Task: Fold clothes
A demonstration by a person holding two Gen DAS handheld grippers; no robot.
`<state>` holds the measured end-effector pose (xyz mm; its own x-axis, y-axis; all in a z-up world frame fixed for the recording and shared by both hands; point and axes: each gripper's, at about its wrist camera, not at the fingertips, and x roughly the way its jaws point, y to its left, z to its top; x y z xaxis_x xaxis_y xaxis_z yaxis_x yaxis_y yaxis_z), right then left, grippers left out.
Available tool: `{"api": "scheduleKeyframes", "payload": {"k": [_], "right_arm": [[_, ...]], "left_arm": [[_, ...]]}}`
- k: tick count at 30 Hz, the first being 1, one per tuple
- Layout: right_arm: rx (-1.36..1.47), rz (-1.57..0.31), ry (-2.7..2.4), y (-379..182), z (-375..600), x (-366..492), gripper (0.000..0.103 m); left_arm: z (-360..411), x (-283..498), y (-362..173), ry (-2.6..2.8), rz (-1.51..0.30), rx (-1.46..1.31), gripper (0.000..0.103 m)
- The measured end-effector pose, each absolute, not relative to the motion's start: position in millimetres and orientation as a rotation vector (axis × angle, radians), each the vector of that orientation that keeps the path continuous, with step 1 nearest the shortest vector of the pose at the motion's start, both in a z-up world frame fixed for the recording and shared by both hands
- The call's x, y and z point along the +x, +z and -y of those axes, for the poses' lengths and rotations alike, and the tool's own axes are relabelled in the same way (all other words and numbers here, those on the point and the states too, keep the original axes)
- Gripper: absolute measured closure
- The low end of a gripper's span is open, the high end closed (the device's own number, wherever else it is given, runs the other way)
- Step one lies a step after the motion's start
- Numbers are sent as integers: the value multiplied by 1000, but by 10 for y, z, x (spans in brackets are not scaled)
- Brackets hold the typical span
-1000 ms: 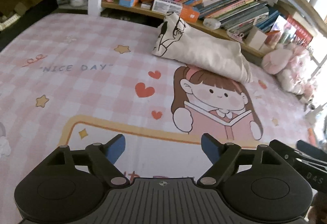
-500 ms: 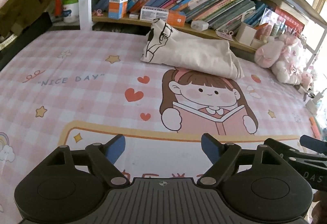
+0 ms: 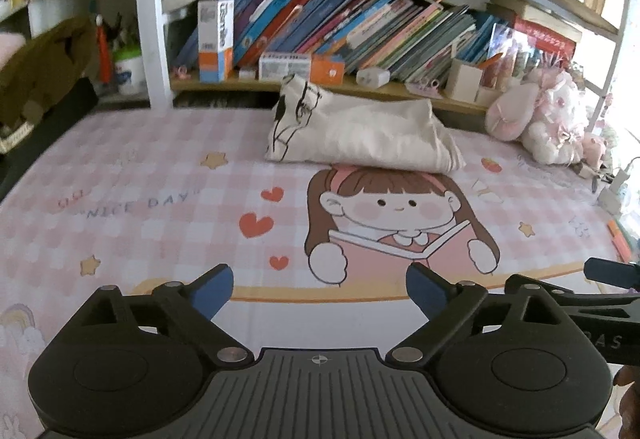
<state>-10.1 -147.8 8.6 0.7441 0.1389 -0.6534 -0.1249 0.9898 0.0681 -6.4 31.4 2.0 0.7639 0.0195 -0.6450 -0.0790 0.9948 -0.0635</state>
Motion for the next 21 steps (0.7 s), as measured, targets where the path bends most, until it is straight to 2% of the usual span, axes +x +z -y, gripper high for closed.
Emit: {"api": "scheduleKeyframes", "payload": {"k": [21], "right_arm": [[25,-713,141,102,1473,-129,1]], "left_arm": [[-305,-77,55,42,-695,-79,6]]}}
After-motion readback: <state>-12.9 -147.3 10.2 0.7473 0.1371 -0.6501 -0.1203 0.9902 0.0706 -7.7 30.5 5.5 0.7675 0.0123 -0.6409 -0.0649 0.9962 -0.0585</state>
